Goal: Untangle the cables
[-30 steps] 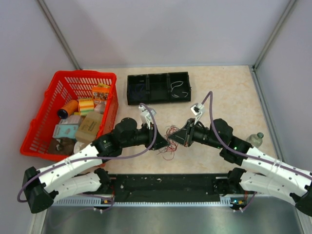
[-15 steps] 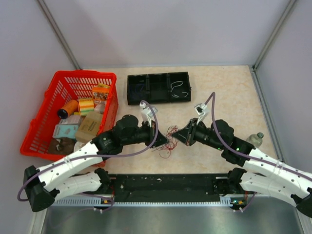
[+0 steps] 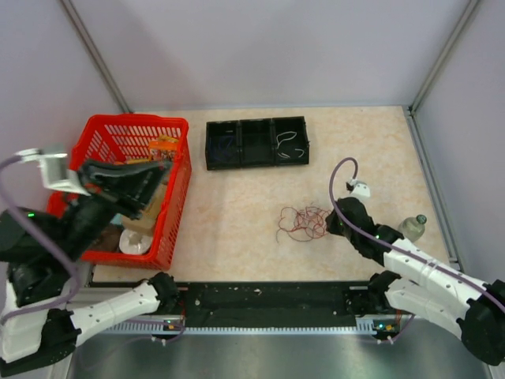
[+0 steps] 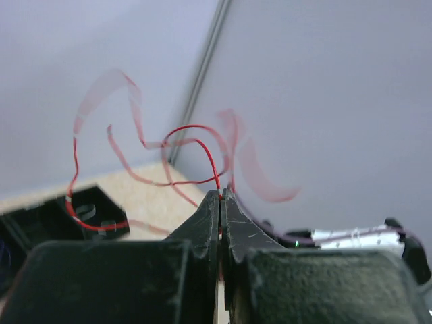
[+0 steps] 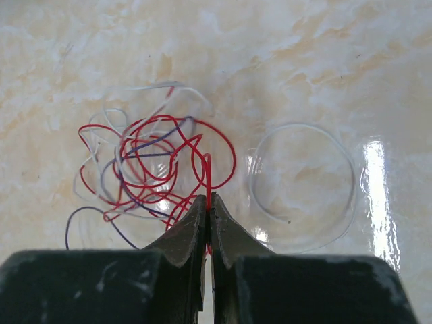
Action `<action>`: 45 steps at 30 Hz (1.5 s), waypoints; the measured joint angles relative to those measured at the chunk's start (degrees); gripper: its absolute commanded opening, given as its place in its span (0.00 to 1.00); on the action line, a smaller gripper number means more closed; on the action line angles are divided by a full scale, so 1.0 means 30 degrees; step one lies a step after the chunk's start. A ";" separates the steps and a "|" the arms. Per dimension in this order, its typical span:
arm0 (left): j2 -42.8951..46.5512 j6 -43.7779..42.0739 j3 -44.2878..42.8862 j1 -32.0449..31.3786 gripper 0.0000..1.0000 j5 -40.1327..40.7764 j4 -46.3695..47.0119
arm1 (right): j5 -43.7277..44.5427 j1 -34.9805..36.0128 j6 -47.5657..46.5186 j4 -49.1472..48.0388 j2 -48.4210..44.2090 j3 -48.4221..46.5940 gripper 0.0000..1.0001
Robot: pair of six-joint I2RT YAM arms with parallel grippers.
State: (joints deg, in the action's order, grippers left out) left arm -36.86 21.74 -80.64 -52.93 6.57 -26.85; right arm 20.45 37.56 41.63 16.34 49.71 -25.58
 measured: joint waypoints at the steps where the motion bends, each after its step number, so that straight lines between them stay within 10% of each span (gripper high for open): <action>1: -0.0182 -0.0386 -0.1209 0.0000 0.00 0.0168 0.0015 | 0.0015 -0.0073 -0.0058 0.0007 0.0124 0.0000 0.00; 12: -0.7067 -0.2732 -0.6397 0.0364 0.00 0.3053 -0.1035 | -0.3060 -0.0080 -0.2040 -0.0233 -0.0729 -0.0036 0.00; 27: -2.0152 -0.0692 -0.5027 0.6113 0.00 -0.1399 0.1224 | -0.6805 -0.0080 -0.2914 -0.0204 -0.3337 -0.0393 0.00; 45: -2.6250 0.0787 -0.4546 0.8036 0.00 -0.1574 0.5960 | -0.7293 -0.0080 -0.3045 -0.0022 -0.4058 -0.0386 0.00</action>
State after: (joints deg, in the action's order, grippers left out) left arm -115.61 24.10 -94.28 -28.82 1.85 -8.97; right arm -1.43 37.32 32.49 16.27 37.54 -26.74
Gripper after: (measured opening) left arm 0.010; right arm 0.008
